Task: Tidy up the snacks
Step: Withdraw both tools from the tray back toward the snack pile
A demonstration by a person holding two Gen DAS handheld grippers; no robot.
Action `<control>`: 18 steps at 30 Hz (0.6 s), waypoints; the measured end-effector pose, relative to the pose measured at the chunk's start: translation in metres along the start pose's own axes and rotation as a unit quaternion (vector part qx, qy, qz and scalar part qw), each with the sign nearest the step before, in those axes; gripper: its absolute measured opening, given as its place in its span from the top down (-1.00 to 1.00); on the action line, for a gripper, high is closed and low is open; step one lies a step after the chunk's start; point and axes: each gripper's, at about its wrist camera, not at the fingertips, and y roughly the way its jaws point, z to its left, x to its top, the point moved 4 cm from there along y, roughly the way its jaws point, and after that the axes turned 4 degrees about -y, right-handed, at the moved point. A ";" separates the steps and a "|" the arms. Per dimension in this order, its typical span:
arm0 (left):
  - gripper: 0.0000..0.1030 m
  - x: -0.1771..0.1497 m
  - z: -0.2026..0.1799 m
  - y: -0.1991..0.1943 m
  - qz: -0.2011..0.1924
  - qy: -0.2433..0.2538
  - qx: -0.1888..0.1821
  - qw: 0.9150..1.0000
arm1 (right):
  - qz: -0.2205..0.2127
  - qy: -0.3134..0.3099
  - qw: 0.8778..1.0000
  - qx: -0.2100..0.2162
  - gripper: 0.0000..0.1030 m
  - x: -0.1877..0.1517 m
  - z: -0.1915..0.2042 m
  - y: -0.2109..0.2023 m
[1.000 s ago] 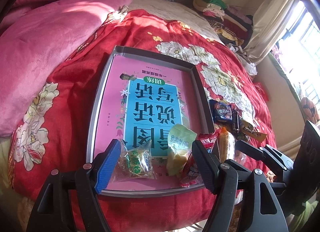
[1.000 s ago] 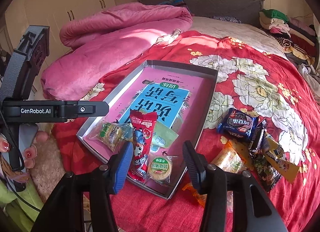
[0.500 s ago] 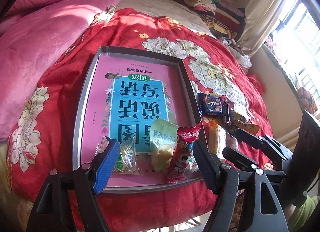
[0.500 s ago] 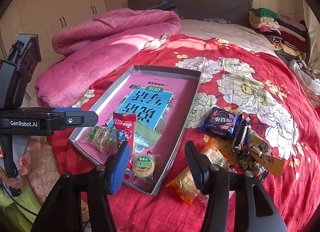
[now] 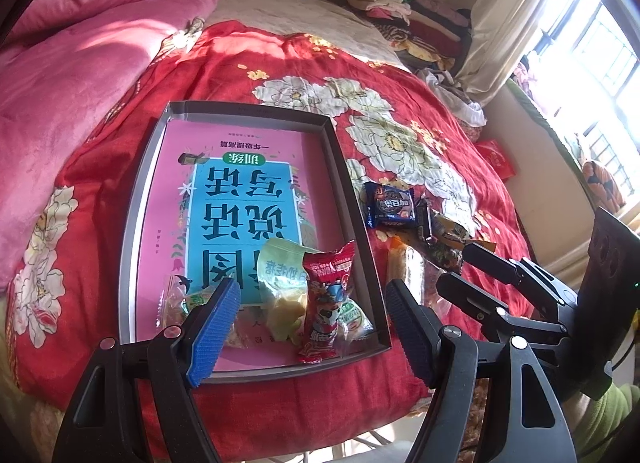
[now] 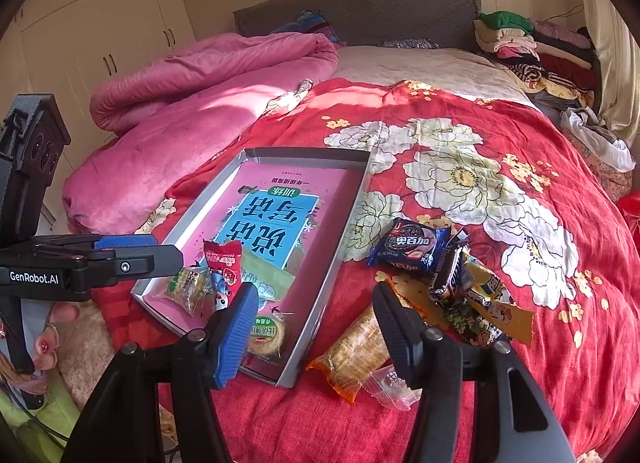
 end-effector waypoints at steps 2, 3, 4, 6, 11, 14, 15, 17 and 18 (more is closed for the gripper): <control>-0.49 0.000 -0.003 0.000 0.000 0.004 -0.002 1.000 | -0.003 0.002 1.000 -0.003 -0.16 0.000 -0.002 -0.003; -0.49 0.000 -0.005 -0.001 0.000 0.006 -0.003 1.000 | -0.004 0.003 1.000 -0.004 -0.16 0.001 -0.003 -0.004; -0.48 0.000 -0.006 -0.001 0.000 0.006 -0.004 1.000 | -0.005 0.004 1.000 -0.006 -0.17 0.000 -0.004 -0.005; -0.49 0.000 -0.008 -0.001 0.000 0.008 -0.005 1.000 | -0.008 0.003 1.000 -0.013 -0.17 0.000 -0.006 -0.008; -0.49 -0.001 -0.014 -0.002 0.000 0.013 -0.007 1.000 | -0.014 0.007 1.000 -0.024 -0.18 -0.001 -0.014 -0.016; -0.49 -0.001 -0.017 -0.002 0.003 0.014 -0.010 1.000 | -0.015 0.014 0.999 -0.032 -0.18 -0.003 -0.020 -0.019; -0.48 -0.001 -0.018 -0.002 0.004 0.015 -0.011 1.000 | -0.015 0.017 0.999 -0.034 -0.18 -0.003 -0.022 -0.020; -0.48 -0.001 -0.021 -0.001 0.005 0.019 -0.011 1.000 | -0.016 0.023 0.999 -0.037 -0.18 -0.005 -0.026 -0.022; -0.49 -0.001 -0.023 -0.001 0.006 0.021 -0.011 1.000 | -0.017 0.024 0.999 -0.040 -0.18 -0.005 -0.028 -0.023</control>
